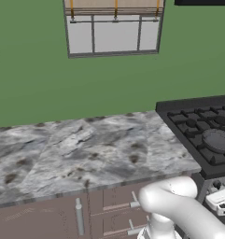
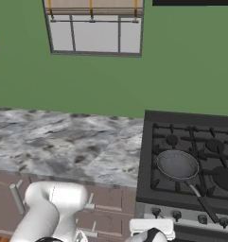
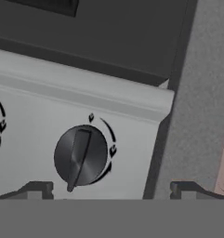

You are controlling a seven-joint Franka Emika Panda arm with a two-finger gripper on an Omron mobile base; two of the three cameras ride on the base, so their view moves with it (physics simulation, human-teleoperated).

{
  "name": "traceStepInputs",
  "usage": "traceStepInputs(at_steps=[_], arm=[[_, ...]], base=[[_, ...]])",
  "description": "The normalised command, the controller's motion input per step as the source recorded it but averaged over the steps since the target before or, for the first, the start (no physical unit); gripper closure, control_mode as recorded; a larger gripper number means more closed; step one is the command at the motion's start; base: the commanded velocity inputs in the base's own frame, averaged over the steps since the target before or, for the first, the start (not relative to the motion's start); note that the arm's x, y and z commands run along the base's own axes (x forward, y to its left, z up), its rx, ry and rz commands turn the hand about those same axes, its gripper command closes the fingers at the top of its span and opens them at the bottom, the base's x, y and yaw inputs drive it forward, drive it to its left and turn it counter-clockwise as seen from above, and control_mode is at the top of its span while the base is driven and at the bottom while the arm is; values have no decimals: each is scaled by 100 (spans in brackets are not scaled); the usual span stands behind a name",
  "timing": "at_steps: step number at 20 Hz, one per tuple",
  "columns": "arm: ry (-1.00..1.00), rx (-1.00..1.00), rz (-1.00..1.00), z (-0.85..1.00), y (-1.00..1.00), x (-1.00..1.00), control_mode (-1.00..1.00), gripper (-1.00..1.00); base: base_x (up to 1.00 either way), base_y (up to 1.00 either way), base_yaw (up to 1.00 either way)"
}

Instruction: Pick the pan from the cabinet and place it on the stove. Then turn on the stove burner for the pan.

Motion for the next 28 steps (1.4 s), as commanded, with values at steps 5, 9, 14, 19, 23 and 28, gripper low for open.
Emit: traceStepInputs(at_steps=[5, 9, 14, 19, 23, 28], arm=[[0, 1, -1, -21, -21, 16, -100, -100], [0, 1, 0, -21, -18, 11, -100, -100], [0, 0, 0, -12, -4, 5, -100, -100], [0, 0, 0, 0, 0, 4, -100, -100], [0, 0, 0, -1, 0, 12, -100, -100], [0, 0, 0, -3, 0, 8, -100, 100]], base=[[0, 0, 0], [0, 0, 0], [0, 0, 0], [0, 0, 0], [0, 0, 0], [0, 0, 0]])
